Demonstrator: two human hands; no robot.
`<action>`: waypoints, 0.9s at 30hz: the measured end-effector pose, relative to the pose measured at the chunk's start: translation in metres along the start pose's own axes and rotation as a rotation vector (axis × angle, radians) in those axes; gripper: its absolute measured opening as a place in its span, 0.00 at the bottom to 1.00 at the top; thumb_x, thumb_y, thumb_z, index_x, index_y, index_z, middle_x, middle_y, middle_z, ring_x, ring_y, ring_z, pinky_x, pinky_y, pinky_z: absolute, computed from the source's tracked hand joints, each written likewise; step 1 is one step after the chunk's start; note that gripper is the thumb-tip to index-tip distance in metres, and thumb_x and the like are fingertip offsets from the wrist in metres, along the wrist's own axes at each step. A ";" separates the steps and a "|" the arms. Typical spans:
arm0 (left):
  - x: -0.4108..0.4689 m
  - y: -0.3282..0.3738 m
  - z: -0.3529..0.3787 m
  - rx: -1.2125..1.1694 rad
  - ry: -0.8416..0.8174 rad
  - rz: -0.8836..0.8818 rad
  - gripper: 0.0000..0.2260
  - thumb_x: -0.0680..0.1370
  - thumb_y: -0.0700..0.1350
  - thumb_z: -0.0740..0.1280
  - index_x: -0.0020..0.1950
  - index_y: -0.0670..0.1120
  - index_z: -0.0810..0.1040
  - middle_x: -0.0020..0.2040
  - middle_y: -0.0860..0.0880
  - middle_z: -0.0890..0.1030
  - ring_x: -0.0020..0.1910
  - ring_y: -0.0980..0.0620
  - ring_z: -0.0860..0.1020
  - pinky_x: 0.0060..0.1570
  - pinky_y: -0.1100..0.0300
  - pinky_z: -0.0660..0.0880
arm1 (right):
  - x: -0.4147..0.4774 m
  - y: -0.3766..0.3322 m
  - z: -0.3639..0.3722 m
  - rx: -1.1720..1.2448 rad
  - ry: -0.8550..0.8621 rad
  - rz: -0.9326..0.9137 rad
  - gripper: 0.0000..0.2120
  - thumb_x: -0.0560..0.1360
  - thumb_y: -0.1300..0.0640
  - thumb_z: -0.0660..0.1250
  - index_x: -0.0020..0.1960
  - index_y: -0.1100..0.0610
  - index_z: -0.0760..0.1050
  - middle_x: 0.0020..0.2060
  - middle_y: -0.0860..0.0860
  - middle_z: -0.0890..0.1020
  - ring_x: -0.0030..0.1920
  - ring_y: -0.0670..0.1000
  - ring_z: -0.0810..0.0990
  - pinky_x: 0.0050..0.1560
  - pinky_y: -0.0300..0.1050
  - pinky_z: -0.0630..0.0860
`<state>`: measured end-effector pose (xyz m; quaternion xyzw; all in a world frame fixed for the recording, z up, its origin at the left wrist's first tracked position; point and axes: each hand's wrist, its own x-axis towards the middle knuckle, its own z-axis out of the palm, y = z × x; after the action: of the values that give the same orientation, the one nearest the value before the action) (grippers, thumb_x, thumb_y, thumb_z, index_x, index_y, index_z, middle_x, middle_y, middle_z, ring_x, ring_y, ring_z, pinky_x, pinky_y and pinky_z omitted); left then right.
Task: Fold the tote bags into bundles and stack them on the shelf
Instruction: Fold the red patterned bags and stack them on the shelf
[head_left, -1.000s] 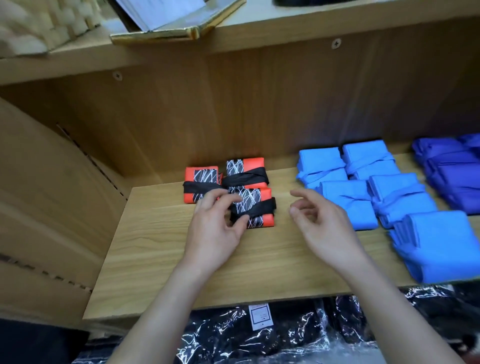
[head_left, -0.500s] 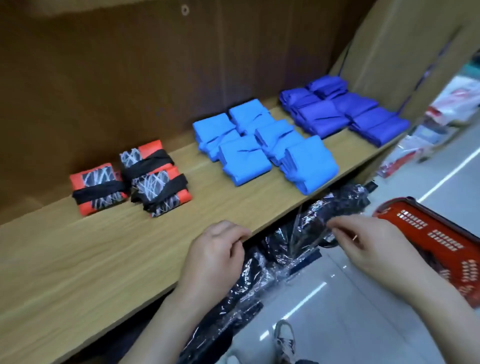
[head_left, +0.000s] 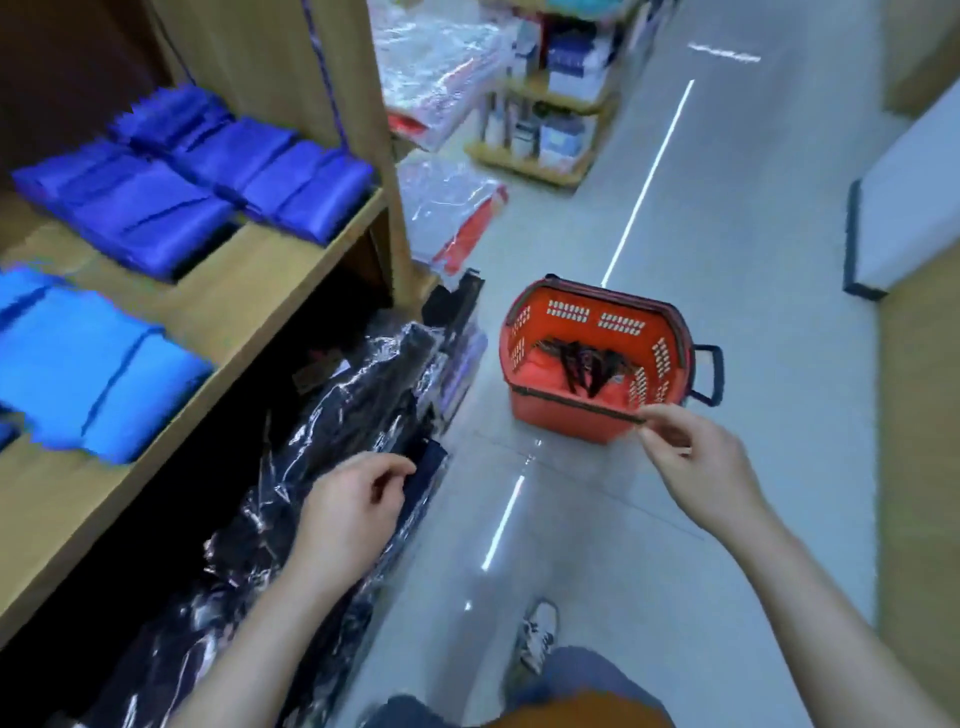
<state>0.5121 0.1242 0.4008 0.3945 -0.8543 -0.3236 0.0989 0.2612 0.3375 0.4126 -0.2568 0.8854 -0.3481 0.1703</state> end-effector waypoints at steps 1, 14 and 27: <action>0.016 0.012 0.013 -0.013 -0.020 -0.011 0.09 0.74 0.37 0.71 0.47 0.52 0.84 0.45 0.57 0.84 0.40 0.58 0.79 0.43 0.70 0.70 | 0.010 0.017 -0.007 0.029 0.021 0.060 0.09 0.75 0.60 0.69 0.51 0.47 0.80 0.42 0.46 0.83 0.43 0.43 0.80 0.42 0.26 0.70; 0.238 0.101 0.192 -0.194 -0.320 -0.073 0.12 0.78 0.41 0.64 0.44 0.57 0.81 0.36 0.57 0.83 0.37 0.58 0.80 0.41 0.60 0.77 | 0.176 0.141 0.000 0.161 0.202 0.334 0.09 0.76 0.56 0.68 0.57 0.52 0.79 0.48 0.46 0.82 0.47 0.45 0.80 0.44 0.26 0.70; 0.456 0.052 0.475 0.224 -0.771 0.137 0.13 0.80 0.41 0.59 0.58 0.49 0.80 0.57 0.48 0.82 0.57 0.46 0.78 0.56 0.56 0.73 | 0.399 0.309 0.136 -0.100 -0.093 0.380 0.19 0.77 0.60 0.64 0.67 0.53 0.73 0.61 0.51 0.79 0.60 0.53 0.77 0.63 0.49 0.73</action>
<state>-0.0268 0.0381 0.0282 0.1948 -0.8830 -0.3455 -0.2511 -0.1005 0.2307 0.0508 -0.1090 0.9253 -0.2528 0.2608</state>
